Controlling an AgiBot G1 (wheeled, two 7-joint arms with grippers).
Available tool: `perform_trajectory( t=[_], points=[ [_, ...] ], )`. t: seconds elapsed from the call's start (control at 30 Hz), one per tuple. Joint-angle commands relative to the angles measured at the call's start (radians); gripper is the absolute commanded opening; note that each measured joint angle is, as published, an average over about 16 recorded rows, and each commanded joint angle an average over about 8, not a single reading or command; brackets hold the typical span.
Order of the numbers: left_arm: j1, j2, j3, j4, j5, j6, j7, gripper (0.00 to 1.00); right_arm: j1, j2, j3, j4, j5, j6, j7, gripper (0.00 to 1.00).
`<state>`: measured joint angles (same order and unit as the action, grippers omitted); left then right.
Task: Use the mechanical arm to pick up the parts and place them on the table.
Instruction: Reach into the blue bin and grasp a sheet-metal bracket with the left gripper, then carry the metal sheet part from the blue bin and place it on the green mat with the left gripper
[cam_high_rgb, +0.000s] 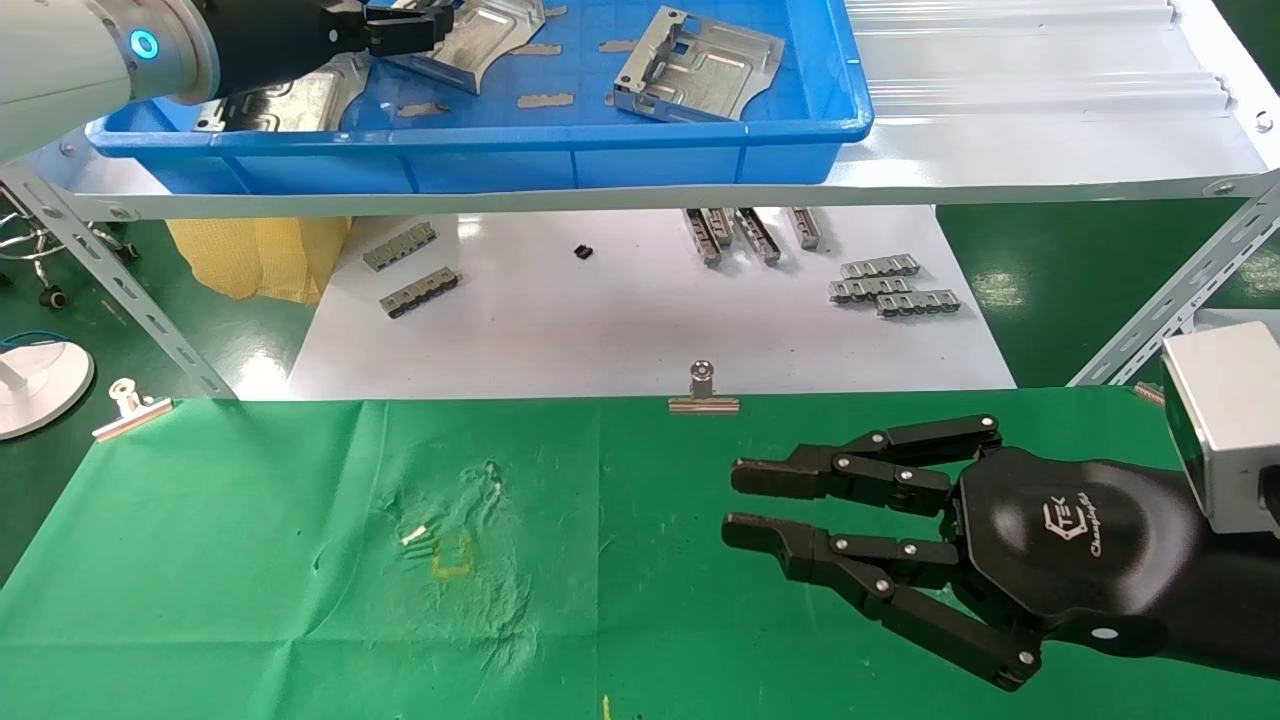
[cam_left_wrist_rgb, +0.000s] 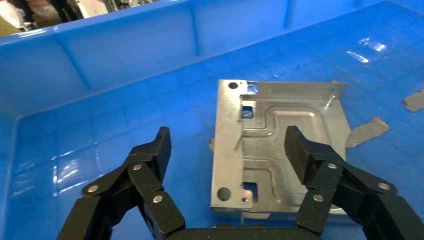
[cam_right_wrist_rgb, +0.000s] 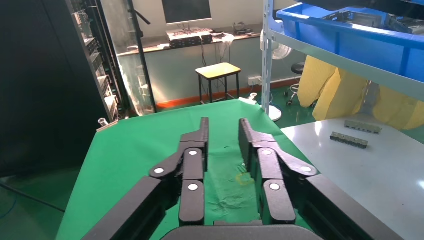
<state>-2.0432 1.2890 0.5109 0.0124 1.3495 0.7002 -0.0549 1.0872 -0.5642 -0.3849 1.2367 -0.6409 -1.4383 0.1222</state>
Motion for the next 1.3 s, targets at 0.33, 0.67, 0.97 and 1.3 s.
perform_trajectory(
  t=[0.33,0.67,0.97,1.3],
  points=[
    [0.004,0.003,0.01,-0.008,0.015,0.0,-0.005,0.0,0.0,0.0,0.0,0.0,0.0,0.0,0.0,1.0],
    [0.009,0.005,0.016,-0.012,0.023,-0.008,0.001,0.0,0.0,0.0,0.0,0.0,0.0,0.0,0.0,1.0],
    [-0.012,-0.017,0.001,-0.054,0.0,0.055,0.044,0.0,0.0,0.0,0.0,0.0,0.0,0.0,0.0,1.0],
    [-0.044,-0.112,-0.019,-0.141,-0.043,0.448,0.192,0.0,0.0,0.0,0.0,0.0,0.0,0.0,0.0,1.0]
  ],
)
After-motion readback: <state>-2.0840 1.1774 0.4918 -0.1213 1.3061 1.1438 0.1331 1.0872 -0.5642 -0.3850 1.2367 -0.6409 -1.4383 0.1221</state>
